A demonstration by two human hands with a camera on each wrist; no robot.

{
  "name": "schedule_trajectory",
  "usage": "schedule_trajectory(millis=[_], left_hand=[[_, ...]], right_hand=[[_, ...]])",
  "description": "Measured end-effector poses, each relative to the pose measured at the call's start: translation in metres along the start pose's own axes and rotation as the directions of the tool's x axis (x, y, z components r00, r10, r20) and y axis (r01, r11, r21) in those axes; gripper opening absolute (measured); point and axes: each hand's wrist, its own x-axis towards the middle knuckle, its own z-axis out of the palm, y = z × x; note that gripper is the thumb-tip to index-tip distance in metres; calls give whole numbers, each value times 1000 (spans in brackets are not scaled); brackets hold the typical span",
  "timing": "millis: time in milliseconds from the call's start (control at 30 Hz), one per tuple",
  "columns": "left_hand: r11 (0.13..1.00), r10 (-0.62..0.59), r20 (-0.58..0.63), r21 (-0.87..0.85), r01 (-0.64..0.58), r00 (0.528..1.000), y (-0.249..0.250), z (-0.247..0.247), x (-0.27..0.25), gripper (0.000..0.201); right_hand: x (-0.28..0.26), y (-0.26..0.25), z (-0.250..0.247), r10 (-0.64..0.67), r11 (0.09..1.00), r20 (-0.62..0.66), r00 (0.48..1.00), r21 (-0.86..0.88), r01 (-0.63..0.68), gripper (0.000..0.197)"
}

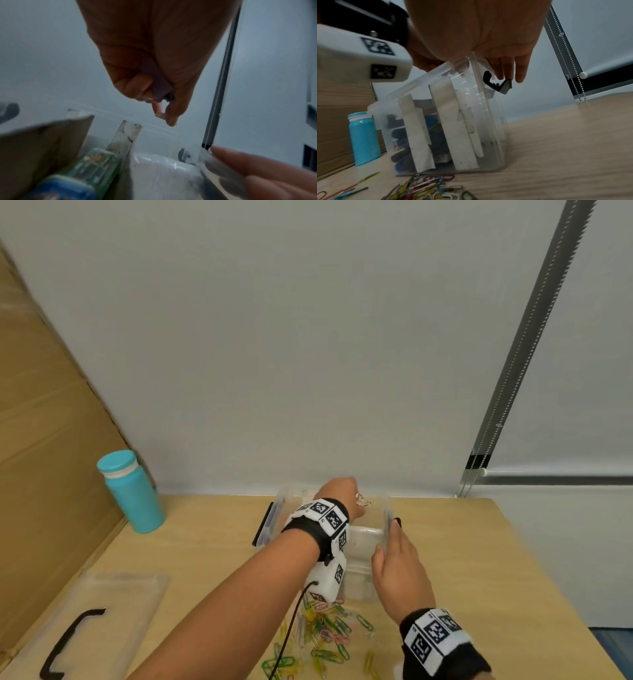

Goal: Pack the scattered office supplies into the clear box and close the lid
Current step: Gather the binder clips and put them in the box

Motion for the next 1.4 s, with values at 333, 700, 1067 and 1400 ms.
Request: schedule_trajectory(millis=[333, 700, 1067, 1400], left_hand=[[942, -54, 88, -327, 81, 995, -9, 9, 12, 32], [943, -25, -93, -334, -8, 995, -124, -30, -151, 20], [974, -222, 213, 14, 225, 951, -238, 11, -243, 27], [988, -116, 271, 132, 82, 956, -245, 43, -257, 38]], right_hand=[[1, 2, -2, 1, 1000, 39, 999, 0, -1, 61], [-2, 1, -2, 20, 1000, 41, 999, -17, -19, 57], [-70, -82, 1, -455, 873, 119, 882, -134, 469, 37], [-142, -152, 85, -342, 838, 759, 554, -21, 546, 28]])
